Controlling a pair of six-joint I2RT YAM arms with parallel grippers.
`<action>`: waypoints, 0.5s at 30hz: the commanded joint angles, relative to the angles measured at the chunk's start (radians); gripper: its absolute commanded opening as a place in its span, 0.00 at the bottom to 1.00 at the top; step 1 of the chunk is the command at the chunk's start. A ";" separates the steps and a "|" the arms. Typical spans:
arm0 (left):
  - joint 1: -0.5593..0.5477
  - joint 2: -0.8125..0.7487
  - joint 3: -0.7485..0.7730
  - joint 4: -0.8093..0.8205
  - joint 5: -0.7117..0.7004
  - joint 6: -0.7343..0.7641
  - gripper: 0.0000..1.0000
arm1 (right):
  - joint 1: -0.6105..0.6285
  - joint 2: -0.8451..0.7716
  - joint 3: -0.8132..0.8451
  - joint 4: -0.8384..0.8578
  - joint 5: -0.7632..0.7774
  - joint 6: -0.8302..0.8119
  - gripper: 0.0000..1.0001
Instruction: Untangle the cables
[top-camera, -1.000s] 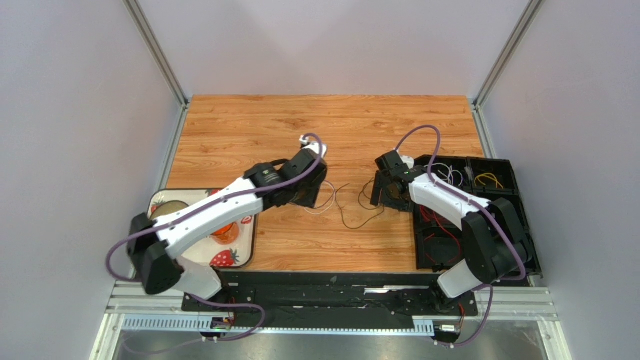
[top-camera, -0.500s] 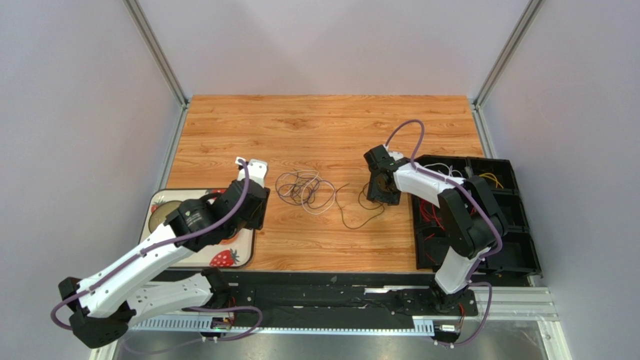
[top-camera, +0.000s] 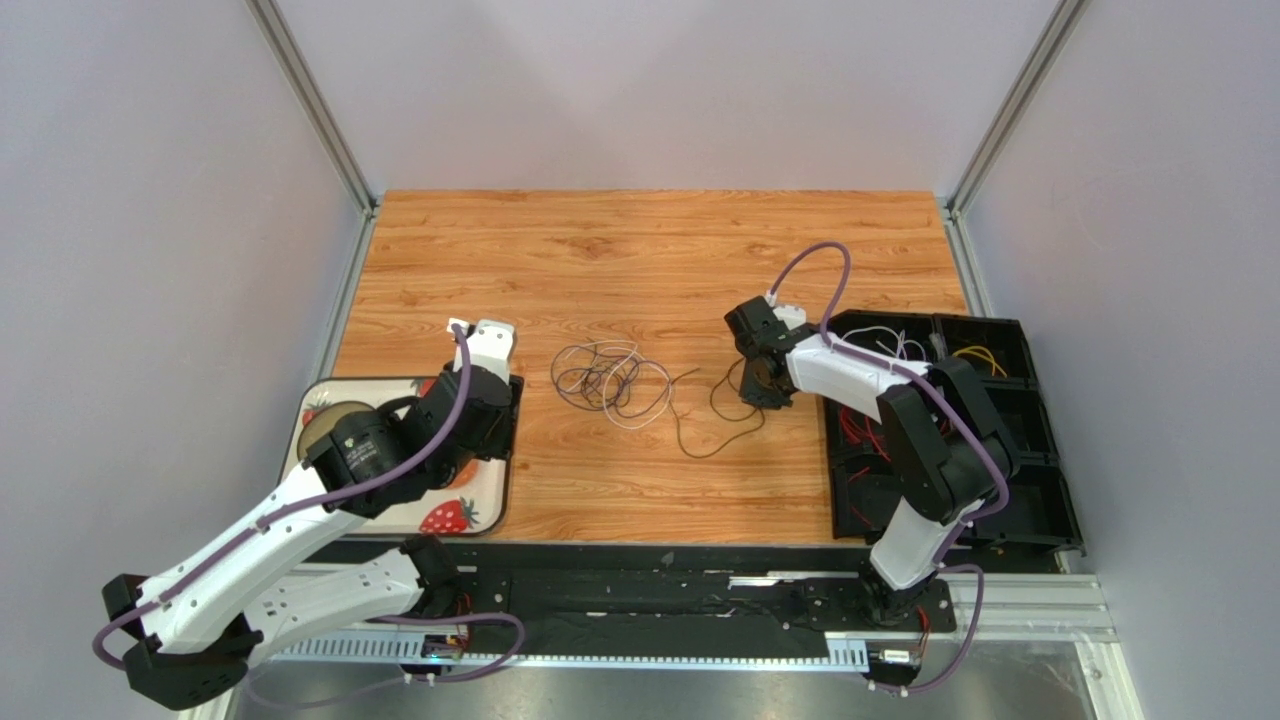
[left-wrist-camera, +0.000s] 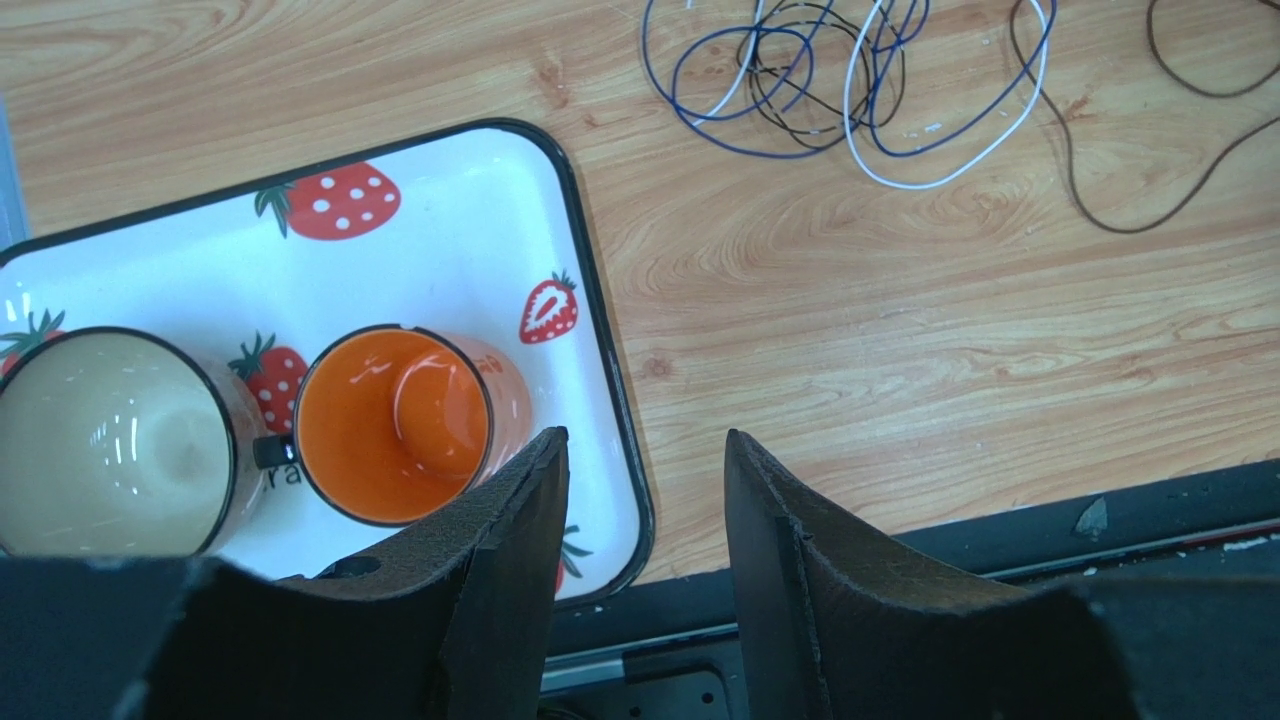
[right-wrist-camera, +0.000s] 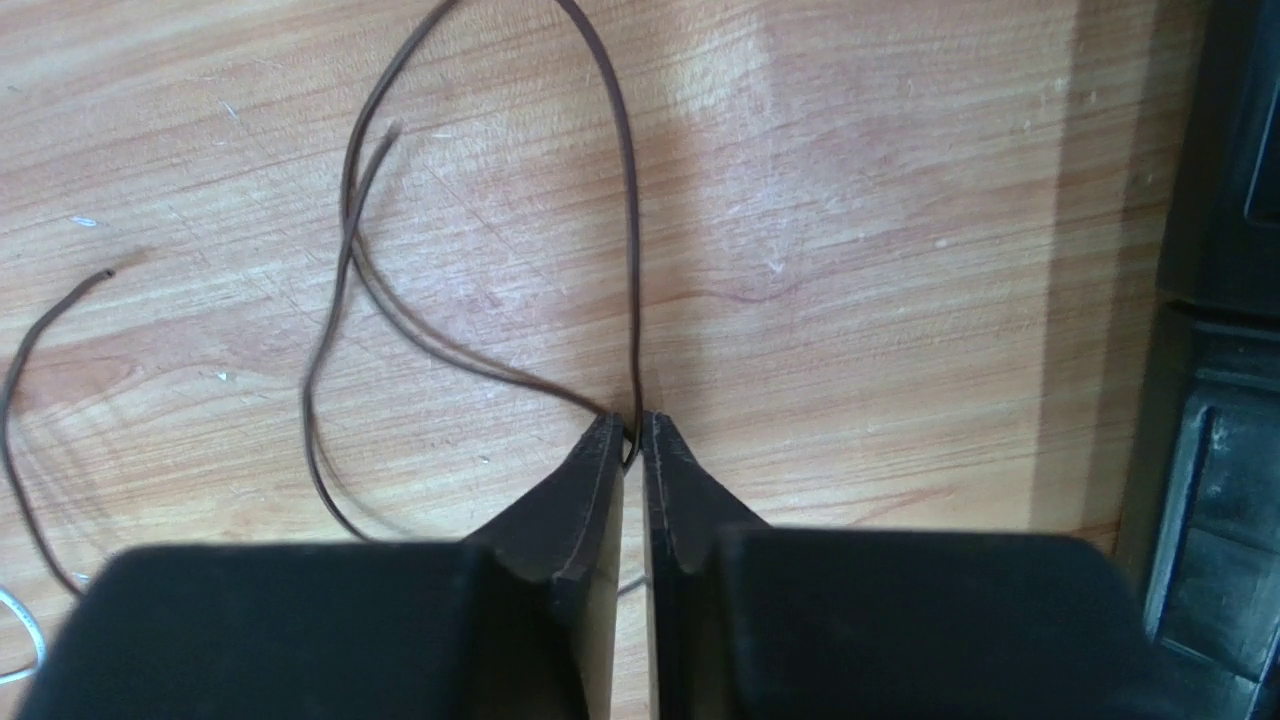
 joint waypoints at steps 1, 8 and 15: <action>0.005 -0.017 -0.001 0.020 -0.019 0.017 0.52 | 0.015 0.008 -0.074 -0.010 0.008 0.026 0.02; 0.005 -0.026 -0.002 0.017 -0.022 0.011 0.52 | 0.019 -0.016 -0.048 -0.019 0.019 0.004 0.00; 0.005 -0.049 -0.004 0.019 -0.025 0.007 0.52 | 0.021 -0.200 0.065 -0.143 0.046 -0.017 0.00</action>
